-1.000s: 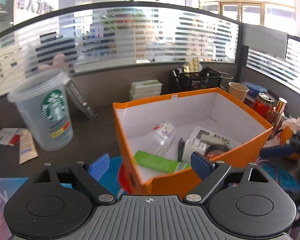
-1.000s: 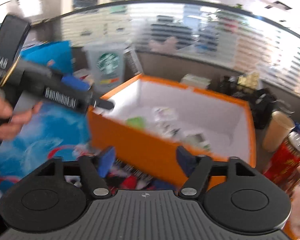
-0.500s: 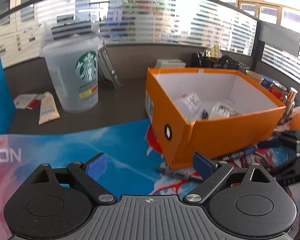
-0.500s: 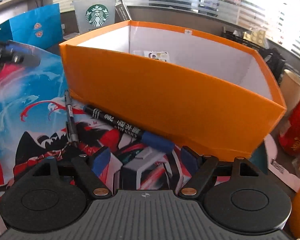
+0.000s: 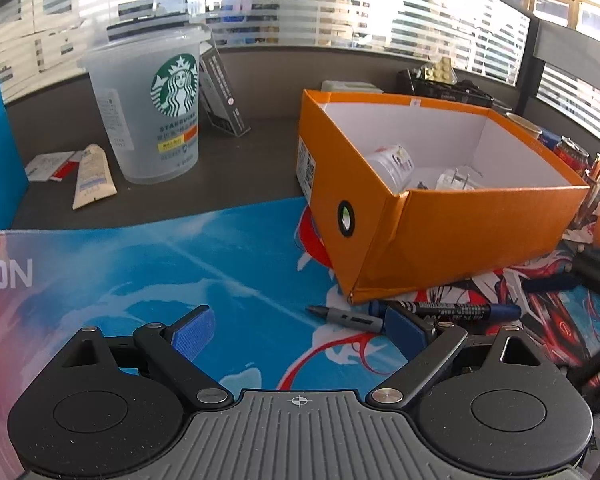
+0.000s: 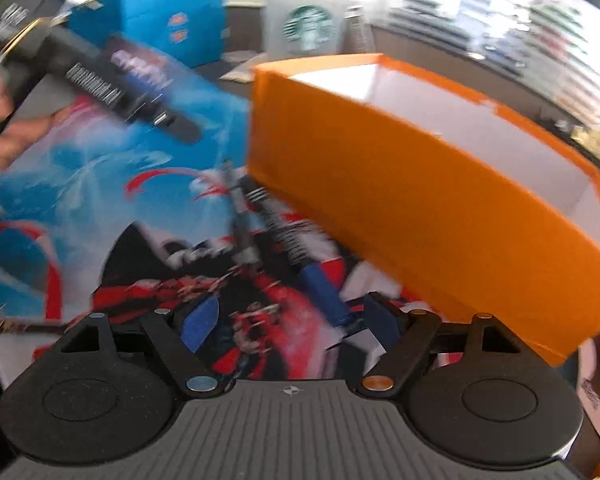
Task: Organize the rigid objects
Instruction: 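Withdraw both grippers from the box toward the remaining markers, then grasp a black pen with the left gripper while the right gripper grasps a black marker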
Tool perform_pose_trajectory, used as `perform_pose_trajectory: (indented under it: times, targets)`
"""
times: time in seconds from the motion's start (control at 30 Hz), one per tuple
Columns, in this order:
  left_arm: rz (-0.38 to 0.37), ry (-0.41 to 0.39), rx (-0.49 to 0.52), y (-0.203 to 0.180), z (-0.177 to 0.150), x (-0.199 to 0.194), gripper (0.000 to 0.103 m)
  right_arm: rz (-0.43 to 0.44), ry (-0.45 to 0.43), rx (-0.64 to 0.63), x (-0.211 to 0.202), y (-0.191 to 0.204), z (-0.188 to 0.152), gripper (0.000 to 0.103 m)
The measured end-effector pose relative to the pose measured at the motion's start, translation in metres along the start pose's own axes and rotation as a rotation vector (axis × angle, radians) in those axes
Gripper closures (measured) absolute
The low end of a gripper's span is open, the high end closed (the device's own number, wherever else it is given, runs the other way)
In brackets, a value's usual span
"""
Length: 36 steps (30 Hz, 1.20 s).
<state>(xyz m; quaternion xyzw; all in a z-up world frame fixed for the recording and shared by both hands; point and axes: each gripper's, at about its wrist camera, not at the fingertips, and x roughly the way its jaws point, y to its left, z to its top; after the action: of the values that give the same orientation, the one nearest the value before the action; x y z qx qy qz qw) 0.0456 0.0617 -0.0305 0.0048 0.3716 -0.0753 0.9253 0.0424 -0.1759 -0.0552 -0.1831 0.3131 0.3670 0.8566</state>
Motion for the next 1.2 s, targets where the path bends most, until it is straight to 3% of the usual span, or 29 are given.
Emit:
perform_pose_trajectory:
  times: [0.13,0.37,0.5,0.6,0.8,0.9,0.97,1.1,1.2]
  targets:
    - [0.000,0.010,0.007,-0.002,-0.003,0.001,0.009,-0.077,-0.069,0.069,-0.003,-0.014,0.002,0.023]
    - [-0.010,0.019,-0.015,0.003,-0.007,0.002,0.009,-0.232,-0.061,0.124,0.018,-0.008,-0.003,0.022]
    - [-0.013,0.026,-0.033,0.008,-0.010,0.003,0.009,-0.269,-0.078,0.174,0.030,-0.001,-0.005,0.016]
    - [-0.006,0.032,-0.048,0.014,-0.012,0.003,0.009,-0.239,-0.086,0.153,0.033,0.011,-0.001,0.016]
    - [0.018,0.028,-0.093,0.030,-0.019,-0.005,0.009,-0.059,-0.084,0.054,0.033,0.056,0.007,0.015]
    - [0.020,0.029,-0.115,0.035,-0.022,-0.008,0.009,-0.009,-0.095,0.019,0.031,0.071,0.009,0.025]
    - [0.017,0.025,-0.108,0.033,-0.022,-0.009,0.009,-0.033,-0.110,0.018,0.030,0.071,0.009,0.049]
    - [-0.007,0.035,-0.081,0.020,-0.022,-0.006,0.009,-0.036,-0.121,0.133,0.033,0.046,0.007,0.065]
    - [-0.028,0.055,-0.050,0.006,-0.024,0.000,0.009,-0.057,-0.124,0.134,0.030,0.043,0.006,0.082]
